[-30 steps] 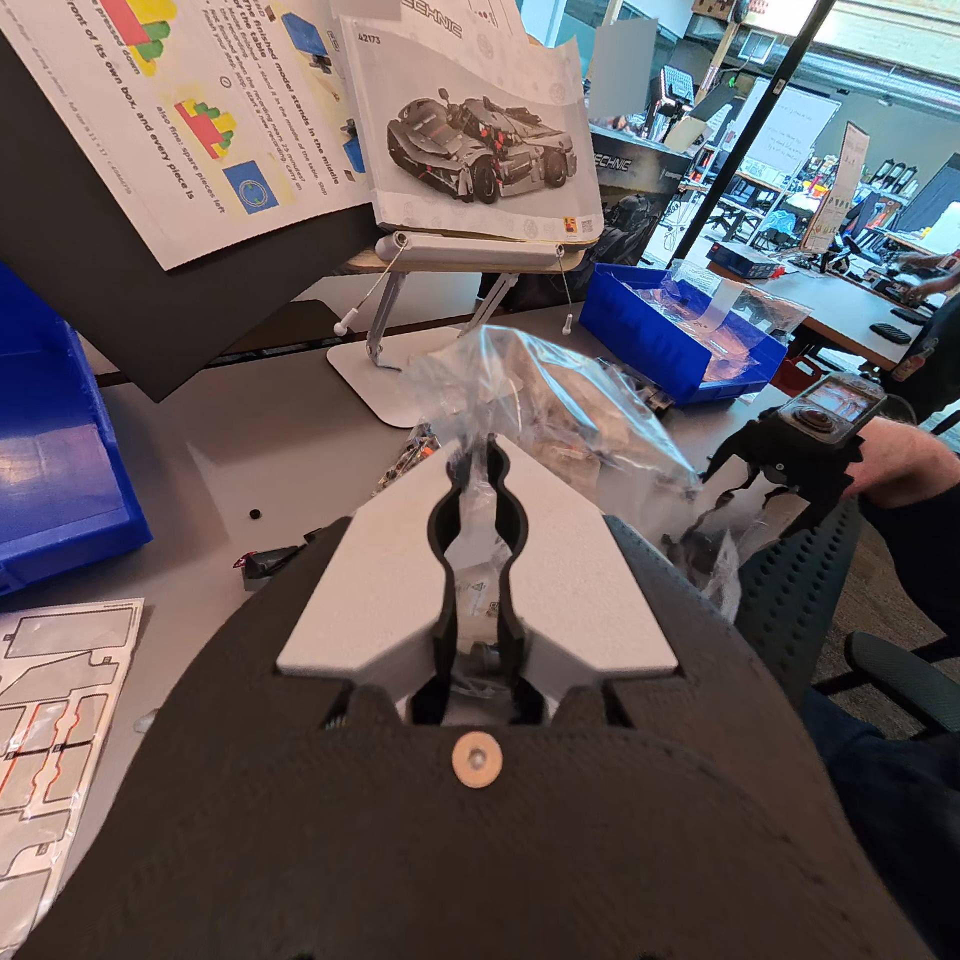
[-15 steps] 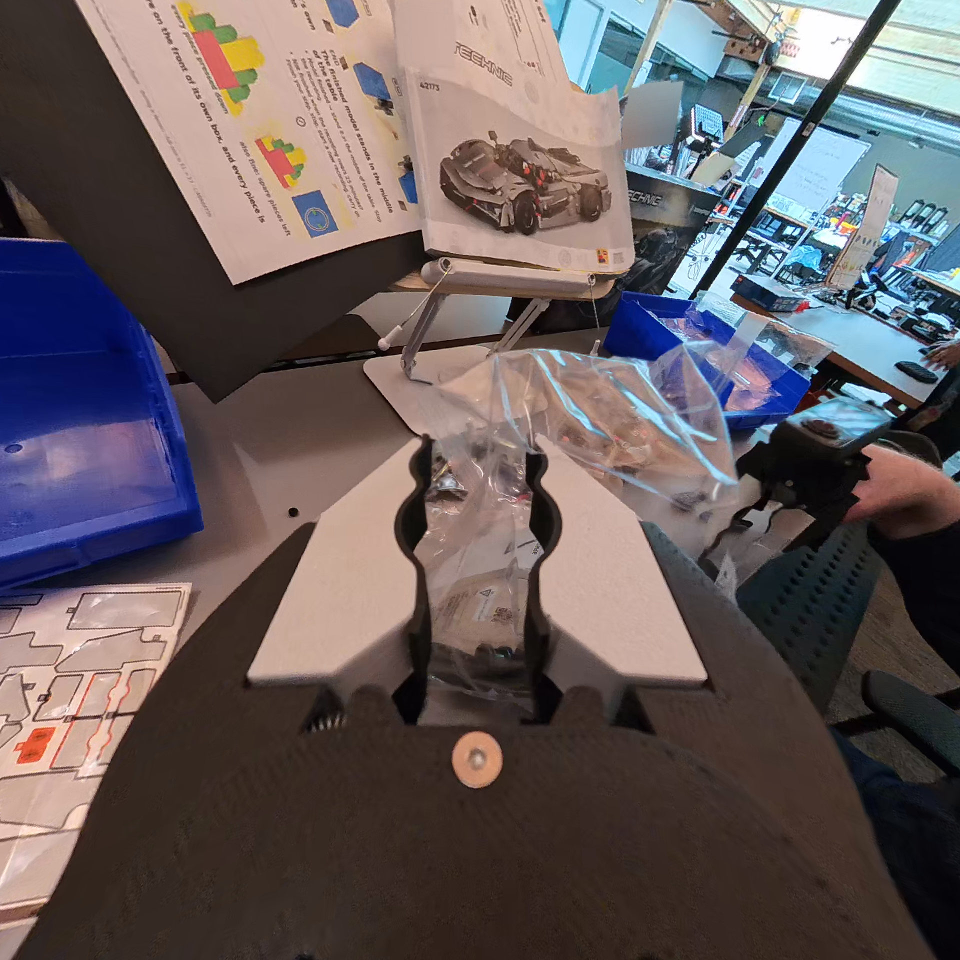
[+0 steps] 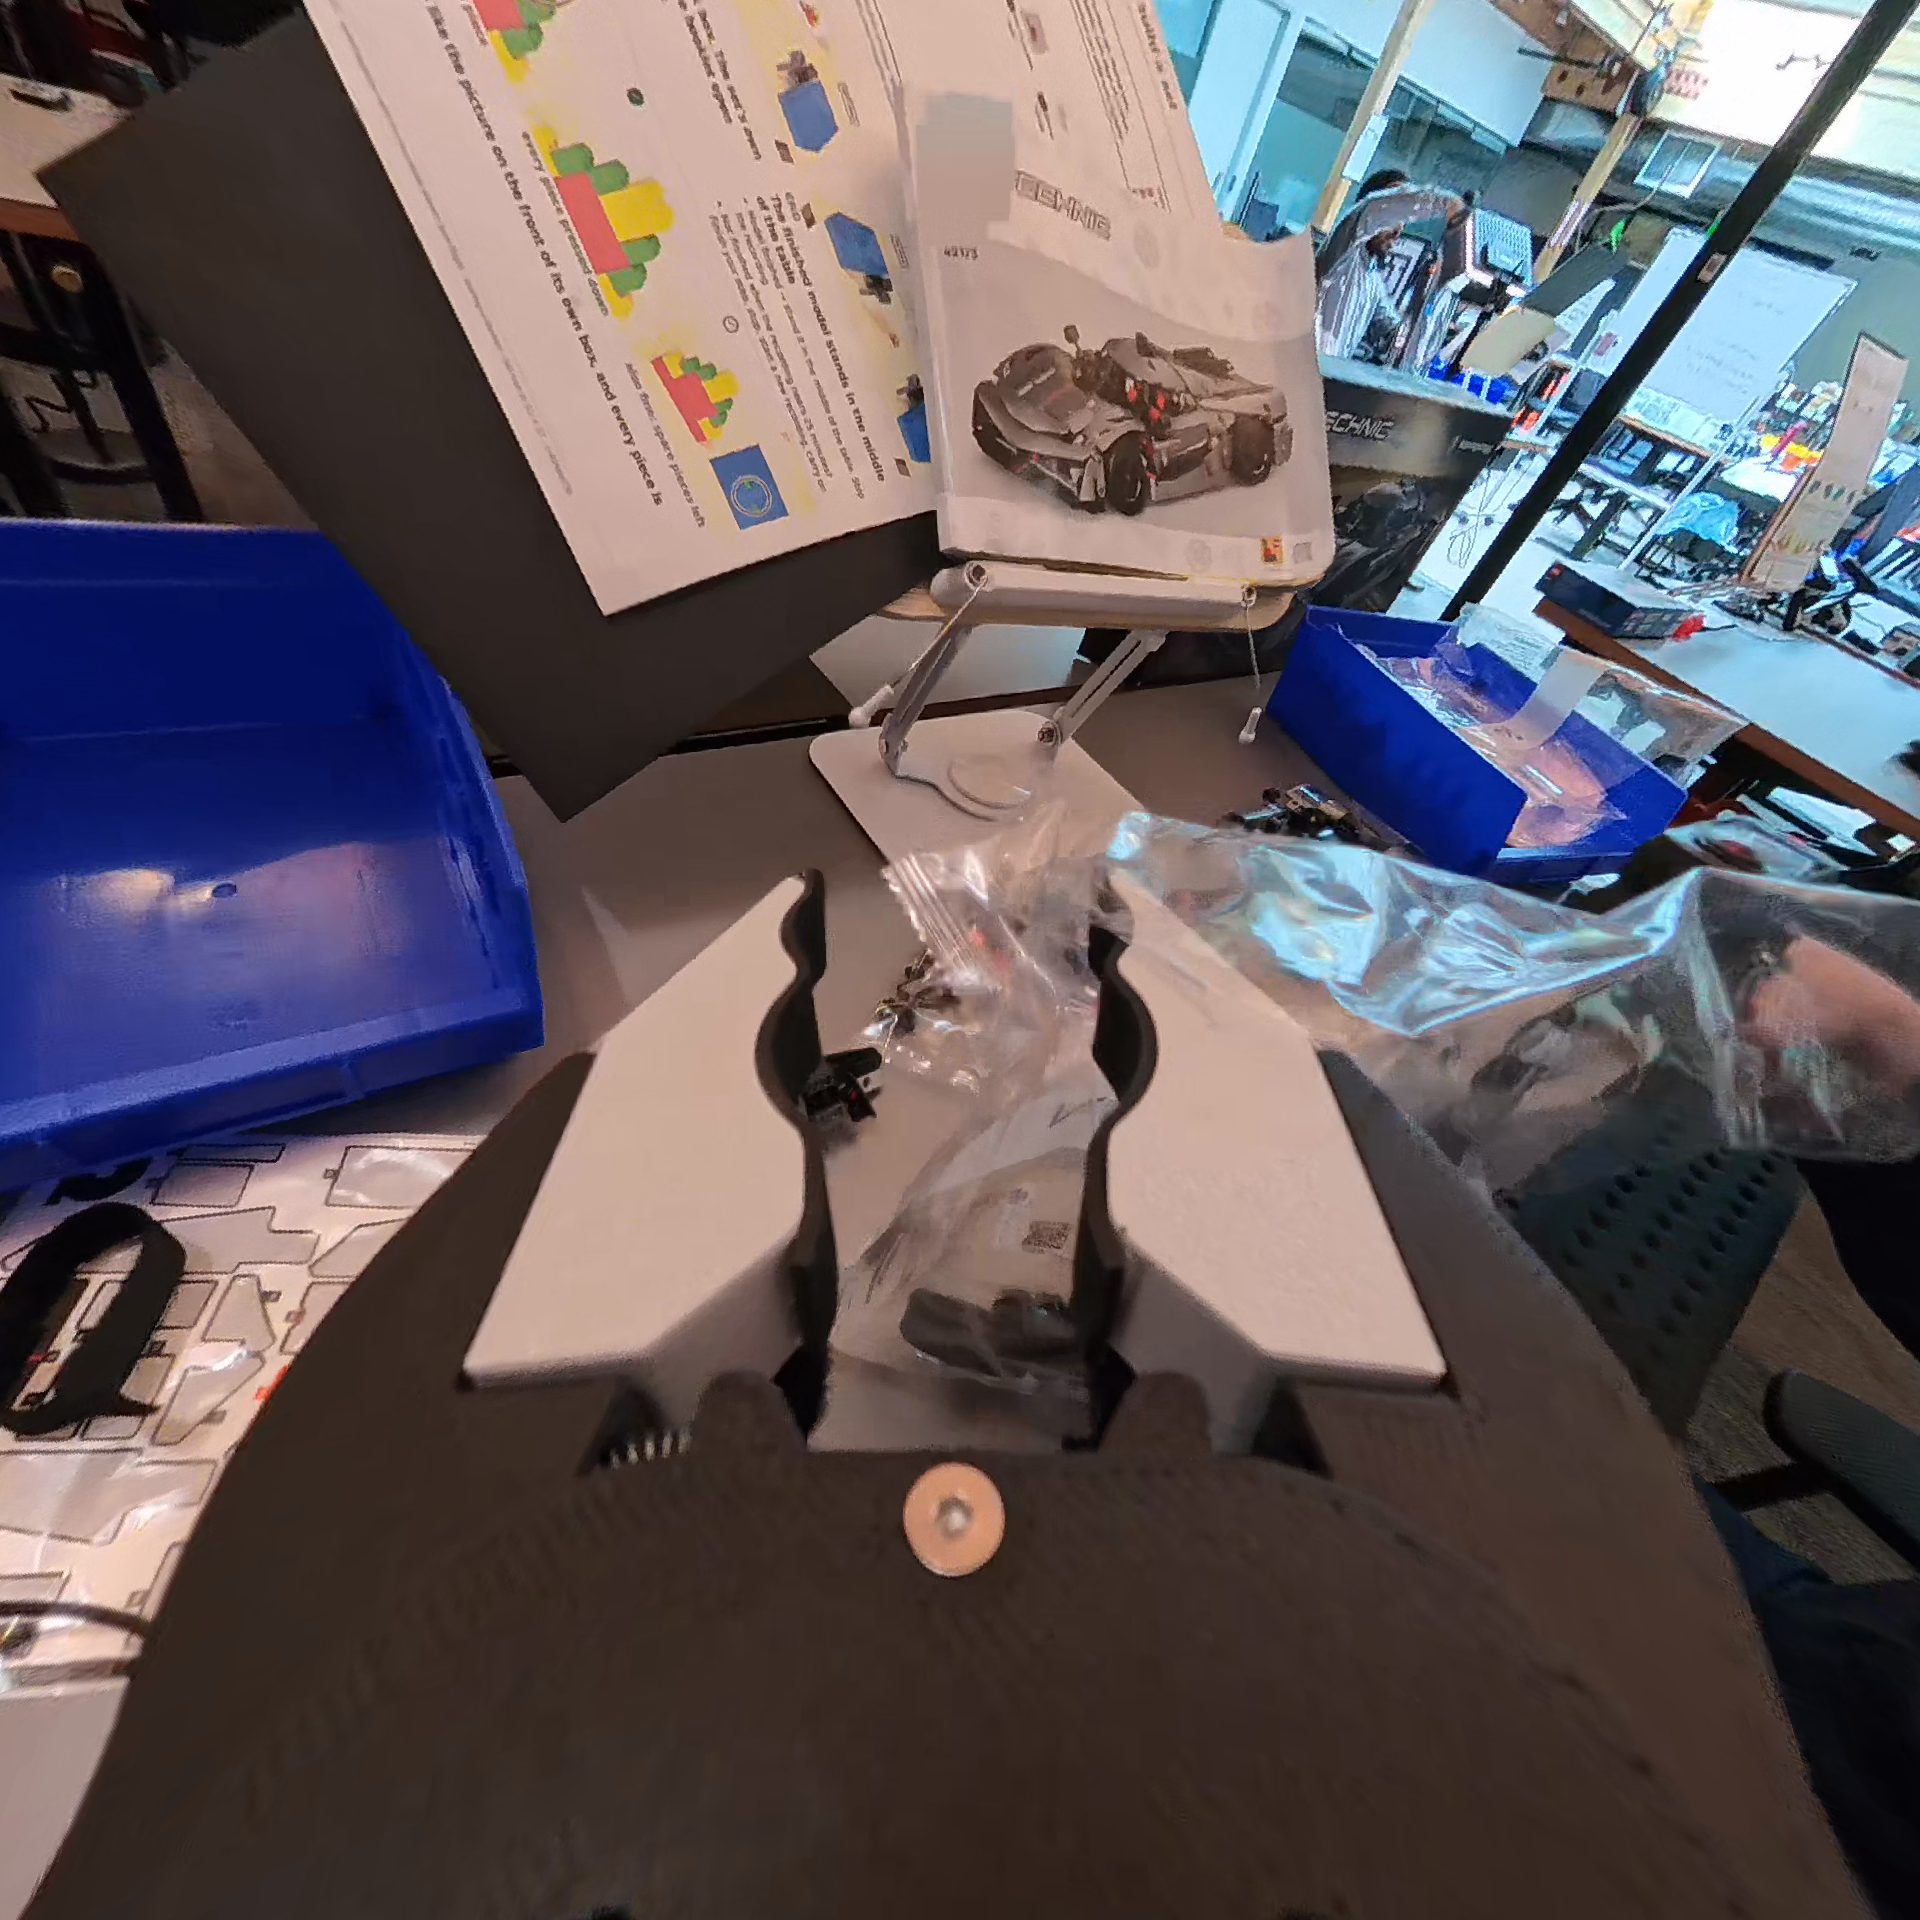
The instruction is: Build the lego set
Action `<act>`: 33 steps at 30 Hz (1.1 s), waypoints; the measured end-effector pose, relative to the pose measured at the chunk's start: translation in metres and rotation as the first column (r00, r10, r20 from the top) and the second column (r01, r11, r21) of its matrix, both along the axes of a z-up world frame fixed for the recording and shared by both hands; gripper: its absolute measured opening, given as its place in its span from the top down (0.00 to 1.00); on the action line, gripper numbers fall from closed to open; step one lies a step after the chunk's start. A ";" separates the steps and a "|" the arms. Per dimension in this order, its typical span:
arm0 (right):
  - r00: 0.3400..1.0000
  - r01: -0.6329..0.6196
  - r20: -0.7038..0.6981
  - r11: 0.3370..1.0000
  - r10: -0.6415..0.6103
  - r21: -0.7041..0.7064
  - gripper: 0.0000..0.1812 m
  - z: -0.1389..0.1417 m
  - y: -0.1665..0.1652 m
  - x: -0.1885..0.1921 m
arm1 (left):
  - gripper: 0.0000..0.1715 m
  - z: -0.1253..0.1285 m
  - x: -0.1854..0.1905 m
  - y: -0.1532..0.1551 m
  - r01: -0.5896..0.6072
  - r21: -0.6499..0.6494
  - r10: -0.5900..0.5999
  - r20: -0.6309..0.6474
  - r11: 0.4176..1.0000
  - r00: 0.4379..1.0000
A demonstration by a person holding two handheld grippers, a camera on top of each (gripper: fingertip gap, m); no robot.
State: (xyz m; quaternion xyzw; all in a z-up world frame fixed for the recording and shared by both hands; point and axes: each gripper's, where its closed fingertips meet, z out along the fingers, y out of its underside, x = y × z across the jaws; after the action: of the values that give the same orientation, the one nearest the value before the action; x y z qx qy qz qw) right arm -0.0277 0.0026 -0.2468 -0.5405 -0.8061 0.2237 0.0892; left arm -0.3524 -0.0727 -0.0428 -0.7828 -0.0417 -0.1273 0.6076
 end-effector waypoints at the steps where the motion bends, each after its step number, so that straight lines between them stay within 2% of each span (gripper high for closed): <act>1: 1.000 0.002 -0.007 1.000 -0.002 -0.006 0.96 0.001 0.001 0.000 | 0.69 -0.002 -0.001 -0.001 0.002 -0.024 -0.002 -0.002 1.000 1.000; 7: 0.999 -0.026 -0.037 1.000 0.025 -0.007 0.96 0.004 -0.002 -0.003 | 0.60 0.006 -0.006 -0.005 -0.003 -0.043 0.001 -0.046 0.999 0.999; 11: 0.998 -0.029 -0.048 0.999 0.028 -0.015 0.96 0.004 -0.002 -0.007 | 0.59 0.004 -0.003 0.004 0.035 -0.083 -0.035 0.000 0.996 0.999; 13: 0.997 -0.019 -0.070 1.000 0.018 -0.013 0.96 0.006 0.000 -0.010 | 0.53 0.002 0.000 0.008 0.080 -0.131 -0.074 0.051 0.988 0.996; 14: 0.997 -0.018 -0.077 1.000 0.016 -0.021 0.96 0.008 0.000 -0.011 | 0.53 0.006 -0.001 0.010 0.085 -0.126 -0.077 0.062 0.988 0.995; 19: 0.994 -0.023 -0.106 0.999 0.019 -0.036 0.96 0.011 0.000 -0.013 | 0.45 0.013 -0.008 0.017 0.104 -0.167 -0.098 0.044 0.981 0.994; 20: 0.993 -0.024 -0.112 0.999 0.019 -0.042 0.96 0.012 0.000 -0.013 | 0.45 0.011 -0.009 0.019 0.103 -0.182 -0.099 0.032 0.978 0.995; 22: 0.993 -0.024 -0.115 0.999 0.019 -0.048 0.96 0.011 0.001 -0.013 | 0.44 -0.005 -0.002 0.018 0.159 -0.296 -0.162 0.015 0.942 0.987; 25: 0.992 -0.030 -0.122 0.998 0.023 -0.055 0.96 0.008 0.001 -0.014 | 0.48 -0.019 -0.004 0.022 0.155 -0.383 -0.166 0.004 0.911 0.986; 27: 0.991 -0.036 -0.134 0.998 0.028 -0.059 0.96 0.008 0.000 -0.015 | 0.48 -0.031 -0.015 0.025 0.109 -0.431 -0.135 -0.030 0.896 0.990; 30: 0.987 -0.036 -0.156 0.997 0.025 -0.066 0.96 0.008 -0.001 -0.017 | 0.48 -0.035 -0.028 0.030 0.063 -0.413 -0.087 -0.039 0.909 0.995; 33: 0.981 -0.030 -0.195 0.996 0.014 -0.083 0.96 0.013 0.001 -0.019 | 0.50 -0.024 -0.035 0.031 0.025 -0.334 -0.030 -0.013 0.942 0.999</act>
State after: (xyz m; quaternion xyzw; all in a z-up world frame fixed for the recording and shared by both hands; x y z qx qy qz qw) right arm -0.0463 0.0036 -0.2340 -0.5104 -0.7892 0.3106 0.1421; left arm -0.3870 -0.0416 -0.0666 -0.8761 -0.0465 -0.1200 0.4646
